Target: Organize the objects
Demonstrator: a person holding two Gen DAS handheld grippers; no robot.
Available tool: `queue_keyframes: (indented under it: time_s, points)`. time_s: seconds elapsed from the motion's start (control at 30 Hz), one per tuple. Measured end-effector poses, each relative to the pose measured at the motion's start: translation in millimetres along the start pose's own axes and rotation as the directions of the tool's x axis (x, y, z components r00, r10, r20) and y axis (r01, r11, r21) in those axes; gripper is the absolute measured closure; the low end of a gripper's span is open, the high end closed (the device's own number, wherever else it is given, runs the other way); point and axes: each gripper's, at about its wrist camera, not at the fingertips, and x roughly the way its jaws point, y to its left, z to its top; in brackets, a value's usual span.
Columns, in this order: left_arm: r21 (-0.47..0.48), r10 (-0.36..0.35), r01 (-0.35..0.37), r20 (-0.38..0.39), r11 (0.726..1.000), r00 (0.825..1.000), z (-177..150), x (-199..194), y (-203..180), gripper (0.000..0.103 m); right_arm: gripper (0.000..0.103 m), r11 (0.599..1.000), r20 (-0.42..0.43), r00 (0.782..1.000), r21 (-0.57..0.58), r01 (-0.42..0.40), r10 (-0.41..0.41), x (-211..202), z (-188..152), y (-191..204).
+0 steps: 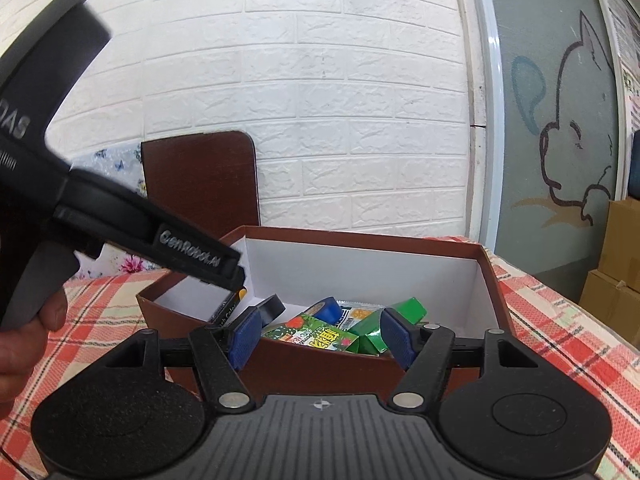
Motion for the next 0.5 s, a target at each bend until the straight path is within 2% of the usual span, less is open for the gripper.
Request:
queue_keyframes:
  time_s: [0.17,0.23,0.5]
  points:
    - [-0.01,0.007,-0.007,0.018,1.0,1.0,-14.5,-14.7,6.3,0.035,0.03,0.999,0.033,0.999,0.031,0.02,-0.021,4.4,-4.2,-1.3]
    - [-0.013,0.012,-0.012,0.025,1.0,1.0,-20.9,-20.9,8.7,0.03,0.028,0.999,0.046,0.999,0.039,0.024,-0.026,-17.4,-2.4,-0.5]
    - [-0.042,0.076,-0.073,0.058,0.996,0.995,-40.5,-46.5,23.3,0.006,0.02,0.999,0.064,0.997,0.022,0.039,-0.04,-49.9,-10.4,31.1]
